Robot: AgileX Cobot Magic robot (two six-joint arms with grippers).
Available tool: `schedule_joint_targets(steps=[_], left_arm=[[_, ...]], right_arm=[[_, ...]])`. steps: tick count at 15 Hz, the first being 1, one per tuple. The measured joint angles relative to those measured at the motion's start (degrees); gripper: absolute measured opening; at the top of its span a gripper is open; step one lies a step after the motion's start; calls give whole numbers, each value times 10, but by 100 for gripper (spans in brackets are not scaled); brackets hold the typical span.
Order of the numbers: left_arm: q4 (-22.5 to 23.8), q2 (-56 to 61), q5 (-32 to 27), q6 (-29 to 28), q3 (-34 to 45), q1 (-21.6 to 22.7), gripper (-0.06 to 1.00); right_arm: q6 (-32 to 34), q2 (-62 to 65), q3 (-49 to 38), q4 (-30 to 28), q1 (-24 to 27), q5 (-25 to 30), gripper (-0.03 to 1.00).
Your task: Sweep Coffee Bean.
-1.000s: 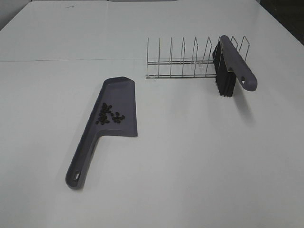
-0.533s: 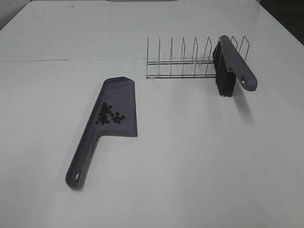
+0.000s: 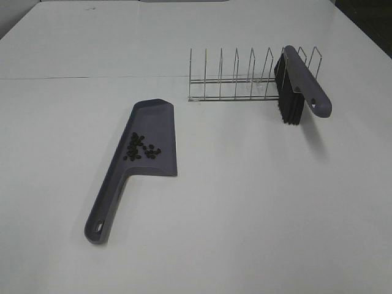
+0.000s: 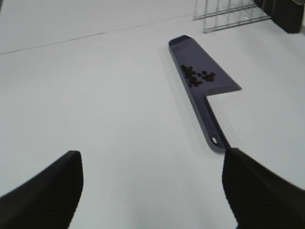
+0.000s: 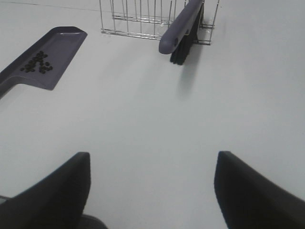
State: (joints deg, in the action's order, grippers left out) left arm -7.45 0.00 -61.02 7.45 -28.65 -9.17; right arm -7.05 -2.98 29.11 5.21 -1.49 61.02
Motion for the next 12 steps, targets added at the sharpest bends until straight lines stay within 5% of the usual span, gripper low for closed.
schedule_joint_targets(steps=[4, 12], left_arm=[[0, 1, 0, 0, 0, 53, 73], [0, 1, 0, 1, 0, 61, 73]], right_arm=[[0, 10, 0, 0, 14, -1, 61], [0, 33, 0, 0, 14, -1, 61]])
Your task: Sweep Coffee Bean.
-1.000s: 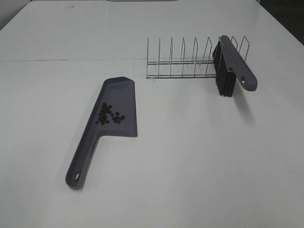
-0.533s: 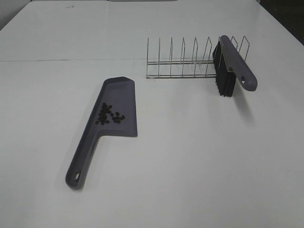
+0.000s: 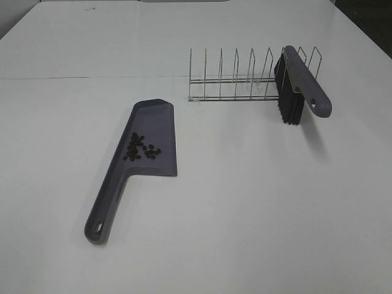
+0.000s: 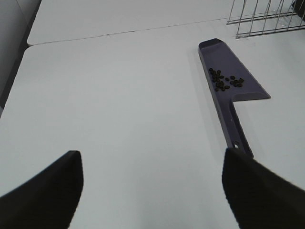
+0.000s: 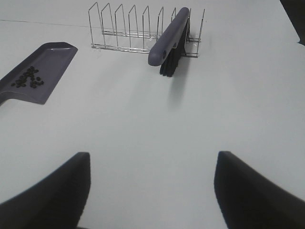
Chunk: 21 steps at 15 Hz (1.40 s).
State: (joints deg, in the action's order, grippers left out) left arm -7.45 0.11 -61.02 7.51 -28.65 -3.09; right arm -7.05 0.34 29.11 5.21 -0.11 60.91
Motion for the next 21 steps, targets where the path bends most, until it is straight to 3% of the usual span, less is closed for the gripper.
schedule_joint_targets(steps=[5, 21], left_arm=[[0, 0, 0, 0, 0, 0, 73], [0, 0, 0, 0, 0, 0, 73]], right_arm=[[0, 0, 0, 0, 23, 0, 61], [0, 0, 0, 1, 6, 0, 61]])
